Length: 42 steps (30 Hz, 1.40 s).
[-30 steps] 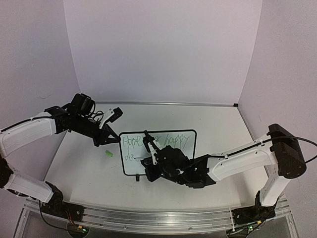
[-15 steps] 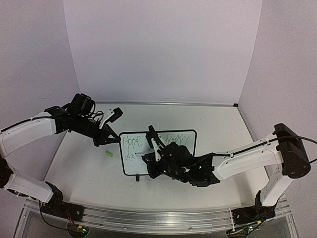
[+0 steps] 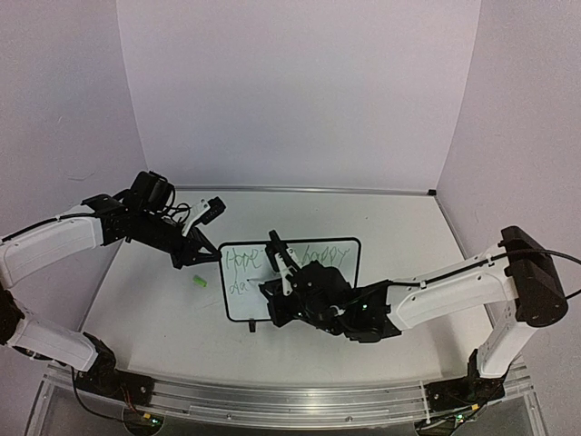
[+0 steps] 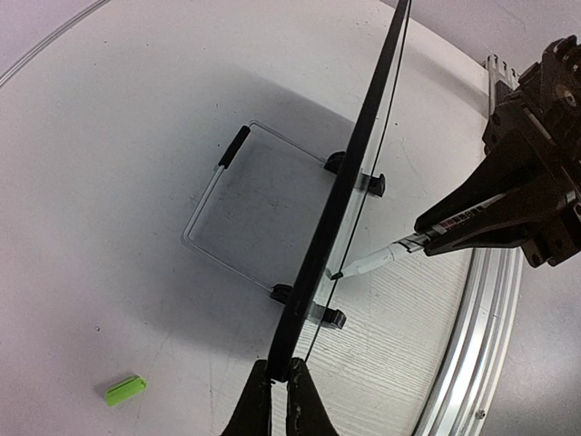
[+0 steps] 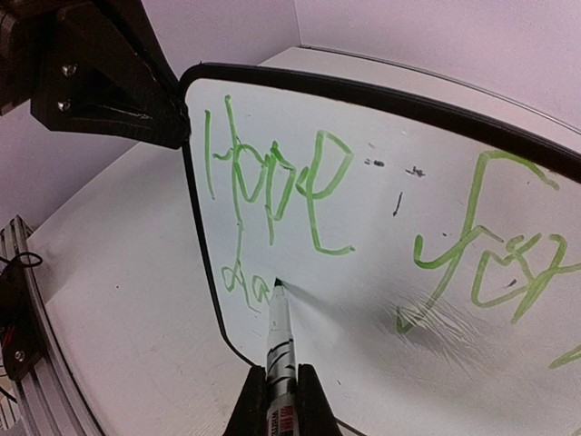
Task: Write a sentence on the whiteboard
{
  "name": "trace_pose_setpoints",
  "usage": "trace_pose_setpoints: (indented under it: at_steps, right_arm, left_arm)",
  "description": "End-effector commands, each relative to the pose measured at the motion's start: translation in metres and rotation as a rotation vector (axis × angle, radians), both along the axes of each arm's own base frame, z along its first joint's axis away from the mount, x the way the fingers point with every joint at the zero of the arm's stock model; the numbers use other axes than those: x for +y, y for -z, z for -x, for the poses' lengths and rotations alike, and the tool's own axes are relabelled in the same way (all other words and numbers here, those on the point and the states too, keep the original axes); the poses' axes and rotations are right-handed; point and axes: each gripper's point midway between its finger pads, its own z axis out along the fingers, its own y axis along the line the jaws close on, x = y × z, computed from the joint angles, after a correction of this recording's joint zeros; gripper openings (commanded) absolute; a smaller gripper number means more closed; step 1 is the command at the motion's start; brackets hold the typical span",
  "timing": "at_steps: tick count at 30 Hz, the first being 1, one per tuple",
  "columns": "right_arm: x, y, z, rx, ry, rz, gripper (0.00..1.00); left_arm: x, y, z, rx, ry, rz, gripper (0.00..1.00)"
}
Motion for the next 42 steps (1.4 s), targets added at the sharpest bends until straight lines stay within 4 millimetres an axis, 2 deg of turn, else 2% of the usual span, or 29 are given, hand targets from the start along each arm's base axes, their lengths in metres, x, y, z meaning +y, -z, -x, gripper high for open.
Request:
trace_pose_setpoints:
  at_steps: [1, 9, 14, 20, 26, 42]
  right_arm:
    - [-0.007, 0.0, -0.008, 0.0, 0.057, 0.007, 0.0]
    - [-0.016, 0.021, 0.0, 0.061, 0.057, 0.029, 0.0]
    - [-0.017, 0.012, -0.001, 0.041, 0.052, 0.02, 0.0]
    - [-0.016, -0.007, 0.008, 0.025, -0.004, -0.056, 0.0]
    - [-0.02, -0.023, 0.004, 0.001, 0.019, -0.086, 0.0]
    - [-0.01, -0.016, -0.007, -0.019, 0.059, -0.027, 0.0]
  left_arm:
    - [-0.001, 0.005, 0.0, 0.005, 0.007, -0.024, 0.0]
    - [-0.001, 0.006, 0.001, 0.006, 0.007, -0.025, 0.0]
    - [-0.001, 0.006, 0.0, 0.007, 0.007, -0.025, 0.0]
    - [-0.001, 0.006, 0.0, 0.006, 0.006, -0.025, 0.0]
    - [-0.001, 0.006, 0.0, 0.007, 0.006, -0.027, 0.0]
    - [-0.001, 0.006, 0.0, 0.008, 0.007, -0.025, 0.0]
